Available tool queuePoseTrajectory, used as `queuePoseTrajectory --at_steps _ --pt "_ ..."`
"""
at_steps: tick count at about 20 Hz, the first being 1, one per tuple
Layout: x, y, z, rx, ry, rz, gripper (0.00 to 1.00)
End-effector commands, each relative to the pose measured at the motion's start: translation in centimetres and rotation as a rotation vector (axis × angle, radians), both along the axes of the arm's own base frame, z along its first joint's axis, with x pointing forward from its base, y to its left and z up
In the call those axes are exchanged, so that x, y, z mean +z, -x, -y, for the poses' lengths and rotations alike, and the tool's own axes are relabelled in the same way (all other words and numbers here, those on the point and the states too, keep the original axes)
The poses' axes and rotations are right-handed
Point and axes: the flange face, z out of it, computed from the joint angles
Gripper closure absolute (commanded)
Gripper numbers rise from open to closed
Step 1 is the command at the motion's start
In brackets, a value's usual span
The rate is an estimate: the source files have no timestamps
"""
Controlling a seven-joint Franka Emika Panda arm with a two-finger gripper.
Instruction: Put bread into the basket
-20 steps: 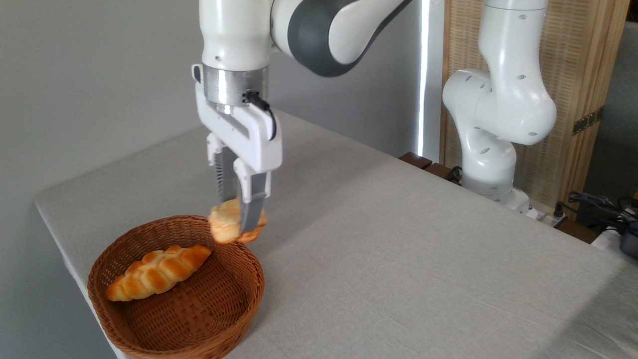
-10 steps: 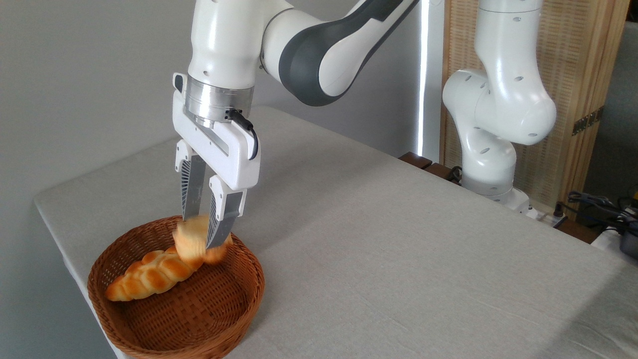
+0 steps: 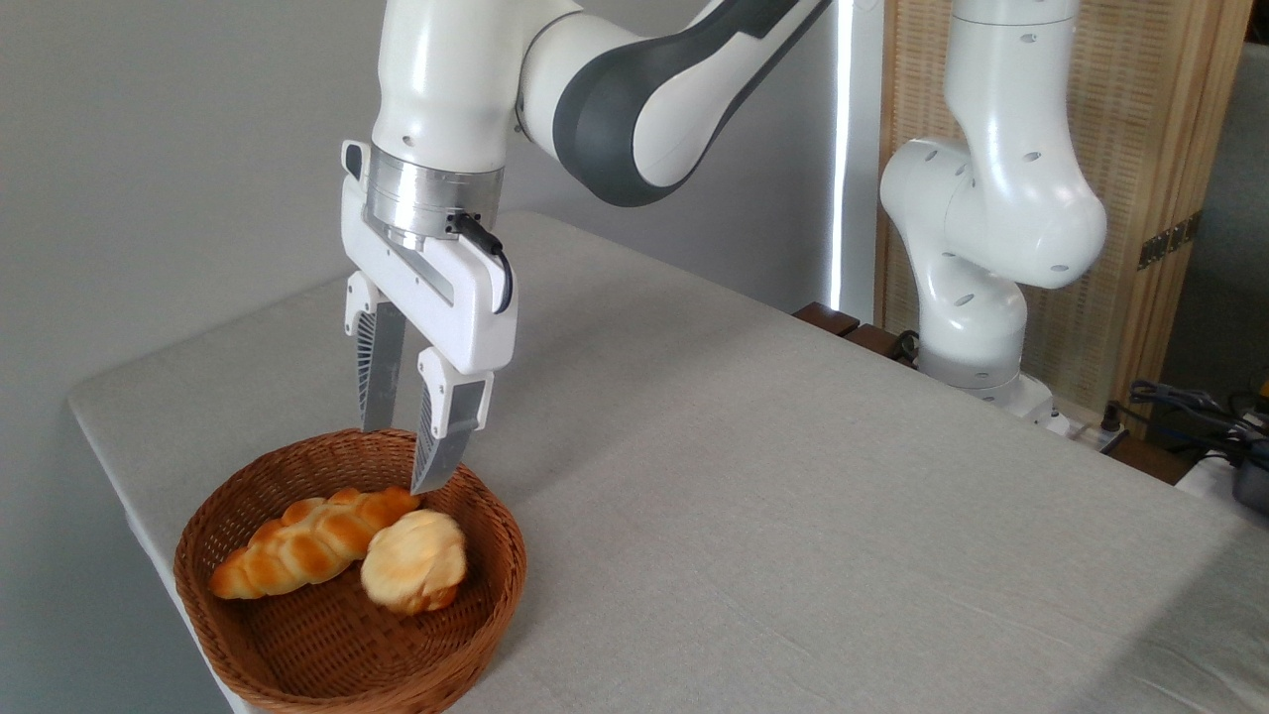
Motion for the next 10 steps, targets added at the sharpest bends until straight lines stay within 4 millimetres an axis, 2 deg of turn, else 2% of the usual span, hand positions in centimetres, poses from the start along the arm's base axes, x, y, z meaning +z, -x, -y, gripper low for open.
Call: queuePoseTrajectory --at_steps 1,5,10 --pt "1.2 1.5 -0.6 0.006 0.007 -0.088 0.00" --pt "0.4 3.1 -0.6 -0.014 -0.105 -0.244 0.00" --pt "0.3 3.8 -0.9 0.023 -0.128 -0.299 0.00"
